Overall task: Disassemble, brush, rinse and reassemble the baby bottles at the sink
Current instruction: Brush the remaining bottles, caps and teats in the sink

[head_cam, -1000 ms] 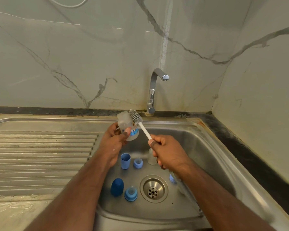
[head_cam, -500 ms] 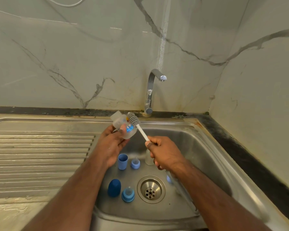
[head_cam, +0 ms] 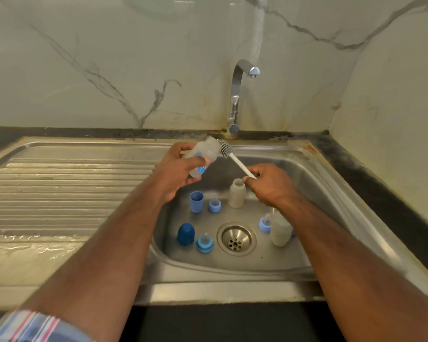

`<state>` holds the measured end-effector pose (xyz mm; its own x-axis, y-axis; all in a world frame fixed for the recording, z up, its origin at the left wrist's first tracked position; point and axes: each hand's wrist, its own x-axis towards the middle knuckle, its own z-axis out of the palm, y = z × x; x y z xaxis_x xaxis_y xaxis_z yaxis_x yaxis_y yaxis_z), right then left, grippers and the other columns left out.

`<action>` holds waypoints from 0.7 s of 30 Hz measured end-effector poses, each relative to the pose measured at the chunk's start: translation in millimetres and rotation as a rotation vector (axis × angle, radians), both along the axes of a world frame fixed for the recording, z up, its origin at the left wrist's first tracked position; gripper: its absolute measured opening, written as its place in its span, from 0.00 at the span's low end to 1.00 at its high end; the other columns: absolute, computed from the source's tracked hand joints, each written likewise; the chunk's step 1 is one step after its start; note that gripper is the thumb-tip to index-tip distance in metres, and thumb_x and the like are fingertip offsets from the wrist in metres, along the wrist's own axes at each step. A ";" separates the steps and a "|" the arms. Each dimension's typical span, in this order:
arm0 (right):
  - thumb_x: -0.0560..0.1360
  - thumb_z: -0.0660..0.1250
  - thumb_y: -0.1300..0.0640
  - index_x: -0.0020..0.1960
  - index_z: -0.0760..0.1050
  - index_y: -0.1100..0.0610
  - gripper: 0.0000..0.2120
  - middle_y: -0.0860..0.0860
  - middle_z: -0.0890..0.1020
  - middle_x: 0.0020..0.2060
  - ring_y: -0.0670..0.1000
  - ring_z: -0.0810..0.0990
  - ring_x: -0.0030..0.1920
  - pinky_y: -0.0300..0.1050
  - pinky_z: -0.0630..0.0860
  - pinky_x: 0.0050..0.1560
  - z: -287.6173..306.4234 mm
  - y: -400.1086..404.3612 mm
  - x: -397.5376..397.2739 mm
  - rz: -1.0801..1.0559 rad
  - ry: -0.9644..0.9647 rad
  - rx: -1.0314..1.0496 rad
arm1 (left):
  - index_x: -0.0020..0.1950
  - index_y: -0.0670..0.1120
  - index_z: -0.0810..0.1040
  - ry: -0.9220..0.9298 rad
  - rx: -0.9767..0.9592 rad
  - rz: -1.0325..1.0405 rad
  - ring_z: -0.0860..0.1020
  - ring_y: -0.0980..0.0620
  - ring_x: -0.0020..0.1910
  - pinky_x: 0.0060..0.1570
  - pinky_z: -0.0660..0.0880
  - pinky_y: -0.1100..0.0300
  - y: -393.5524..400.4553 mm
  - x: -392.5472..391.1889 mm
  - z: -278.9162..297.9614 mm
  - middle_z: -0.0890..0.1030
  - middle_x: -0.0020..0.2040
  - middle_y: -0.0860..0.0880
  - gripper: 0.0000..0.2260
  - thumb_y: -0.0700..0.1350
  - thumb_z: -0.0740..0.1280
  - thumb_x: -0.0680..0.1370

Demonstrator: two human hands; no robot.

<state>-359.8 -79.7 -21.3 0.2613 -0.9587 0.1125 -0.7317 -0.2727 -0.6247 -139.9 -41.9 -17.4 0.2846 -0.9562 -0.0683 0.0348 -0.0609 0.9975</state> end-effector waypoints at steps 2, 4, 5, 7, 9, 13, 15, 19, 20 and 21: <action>0.78 0.68 0.53 0.53 0.83 0.52 0.07 0.47 0.80 0.34 0.47 0.78 0.34 0.46 0.78 0.40 -0.5 -1.6 -1.9 0.001 0.019 0.008 | 0.62 0.50 0.74 -0.233 0.091 -0.042 0.80 0.48 0.56 0.49 0.82 0.53 6.7 1.3 1.3 0.77 0.59 0.47 0.24 0.44 0.80 0.71; 0.78 0.68 0.53 0.53 0.83 0.53 0.07 0.48 0.80 0.34 0.48 0.77 0.33 0.45 0.75 0.40 -1.5 -1.8 -3.1 0.004 0.046 0.014 | 0.60 0.50 0.75 -0.428 0.154 -0.133 0.79 0.50 0.54 0.43 0.81 0.56 16.5 4.8 2.9 0.78 0.57 0.49 0.23 0.43 0.80 0.70; 0.78 0.68 0.52 0.54 0.83 0.53 0.08 0.48 0.80 0.35 0.49 0.78 0.33 0.46 0.76 0.41 -2.1 -1.1 -3.3 0.010 0.062 0.015 | 0.60 0.51 0.76 -0.521 0.179 -0.199 0.79 0.50 0.54 0.42 0.80 0.57 21.3 6.9 3.4 0.78 0.56 0.49 0.22 0.43 0.80 0.70; 0.78 0.68 0.52 0.56 0.83 0.53 0.09 0.49 0.81 0.36 0.50 0.78 0.34 0.49 0.79 0.42 -3.1 -0.5 -2.0 0.016 0.082 0.021 | 0.59 0.54 0.77 -0.698 0.243 -0.338 0.79 0.50 0.53 0.42 0.80 0.57 30.4 9.8 3.1 0.78 0.57 0.51 0.21 0.43 0.80 0.70; 0.78 0.68 0.51 0.54 0.83 0.52 0.08 0.50 0.81 0.33 0.50 0.78 0.31 0.47 0.78 0.37 -4.4 0.4 -1.3 0.020 0.085 0.035 | 0.60 0.55 0.75 -0.871 0.298 -0.451 0.78 0.51 0.52 0.45 0.81 0.55 37.2 9.9 -2.2 0.78 0.56 0.51 0.24 0.44 0.81 0.68; 0.78 0.69 0.51 0.50 0.83 0.51 0.06 0.50 0.80 0.31 0.50 0.77 0.27 0.43 0.74 0.30 -5.2 3.0 -0.6 0.022 0.093 0.056 | 0.60 0.53 0.71 -1.219 0.394 -0.593 0.78 0.50 0.51 0.44 0.75 0.57 45.4 5.4 -16.2 0.78 0.54 0.50 0.29 0.47 0.82 0.66; 0.79 0.68 0.51 0.51 0.83 0.51 0.06 0.50 0.79 0.30 0.50 0.77 0.27 0.42 0.73 0.28 -4.5 5.1 0.0 0.027 0.099 0.071 | 0.61 0.56 0.71 -1.331 0.461 -0.648 0.78 0.50 0.51 0.44 0.74 0.56 47.3 3.0 -22.1 0.78 0.55 0.51 0.28 0.50 0.82 0.67; 0.78 0.67 0.55 0.54 0.83 0.52 0.08 0.54 0.82 0.34 0.53 0.78 0.30 0.46 0.78 0.31 -3.6 6.6 -0.2 0.029 0.109 0.103 | 0.66 0.58 0.70 -1.443 0.542 -0.702 0.76 0.49 0.52 0.48 0.74 0.56 46.0 -3.0 -31.7 0.76 0.59 0.50 0.32 0.50 0.81 0.68; 0.78 0.67 0.55 0.55 0.83 0.52 0.08 0.55 0.82 0.35 0.53 0.78 0.30 0.45 0.77 0.30 -3.6 6.8 -0.3 0.029 0.105 0.114 | 0.68 0.58 0.70 -1.439 0.557 -0.713 0.75 0.49 0.54 0.51 0.75 0.55 46.0 -5.0 -32.9 0.76 0.61 0.50 0.32 0.50 0.81 0.68; 0.78 0.67 0.56 0.56 0.82 0.52 0.08 0.55 0.82 0.35 0.52 0.78 0.30 0.43 0.76 0.28 -3.9 6.7 -0.4 0.029 0.102 0.123 | 0.69 0.59 0.69 -1.430 0.573 -0.725 0.75 0.48 0.56 0.54 0.75 0.53 45.7 -7.1 -34.3 0.75 0.63 0.50 0.33 0.49 0.81 0.68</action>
